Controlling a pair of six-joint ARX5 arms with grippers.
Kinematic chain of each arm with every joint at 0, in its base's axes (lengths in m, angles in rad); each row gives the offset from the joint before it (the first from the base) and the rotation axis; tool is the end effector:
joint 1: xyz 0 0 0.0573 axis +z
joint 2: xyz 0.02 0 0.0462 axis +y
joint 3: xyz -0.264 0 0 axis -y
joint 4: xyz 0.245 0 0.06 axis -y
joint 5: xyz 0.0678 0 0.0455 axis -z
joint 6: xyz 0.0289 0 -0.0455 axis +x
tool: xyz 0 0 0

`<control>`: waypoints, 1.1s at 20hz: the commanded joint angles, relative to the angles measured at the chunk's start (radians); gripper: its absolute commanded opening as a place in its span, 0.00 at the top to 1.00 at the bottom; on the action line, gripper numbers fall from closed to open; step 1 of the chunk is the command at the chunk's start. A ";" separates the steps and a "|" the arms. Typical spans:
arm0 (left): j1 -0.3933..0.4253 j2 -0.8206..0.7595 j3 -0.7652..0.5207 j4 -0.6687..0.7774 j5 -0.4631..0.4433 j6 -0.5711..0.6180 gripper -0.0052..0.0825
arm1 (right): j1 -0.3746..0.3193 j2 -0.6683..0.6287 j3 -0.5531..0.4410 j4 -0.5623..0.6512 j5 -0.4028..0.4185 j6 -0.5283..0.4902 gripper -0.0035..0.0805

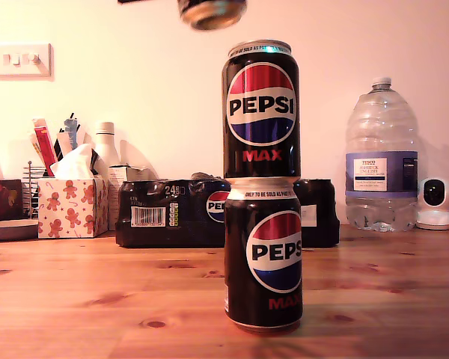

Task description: Stack up the Pepsi cans on top of each other

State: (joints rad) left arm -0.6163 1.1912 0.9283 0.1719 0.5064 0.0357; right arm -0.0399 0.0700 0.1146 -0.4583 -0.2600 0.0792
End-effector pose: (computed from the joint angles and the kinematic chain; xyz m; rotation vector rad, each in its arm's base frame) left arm 0.2098 -0.1658 0.3345 0.0371 0.0758 -1.1235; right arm 0.0866 0.0040 0.1543 0.1397 0.4184 0.2007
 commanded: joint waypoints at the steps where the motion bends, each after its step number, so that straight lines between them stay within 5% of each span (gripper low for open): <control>1: -0.018 -0.026 0.023 0.039 -0.006 -0.002 0.54 | -0.006 0.001 -0.017 0.003 -0.002 0.003 0.97; 22: -0.140 0.015 0.022 -0.042 -0.095 0.026 0.54 | -0.006 0.001 -0.017 0.003 -0.002 0.003 0.97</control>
State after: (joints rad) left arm -0.7521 1.2079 0.9283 0.0940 0.4137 0.0563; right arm -0.0399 0.0700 0.1146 -0.4583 -0.2596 0.0792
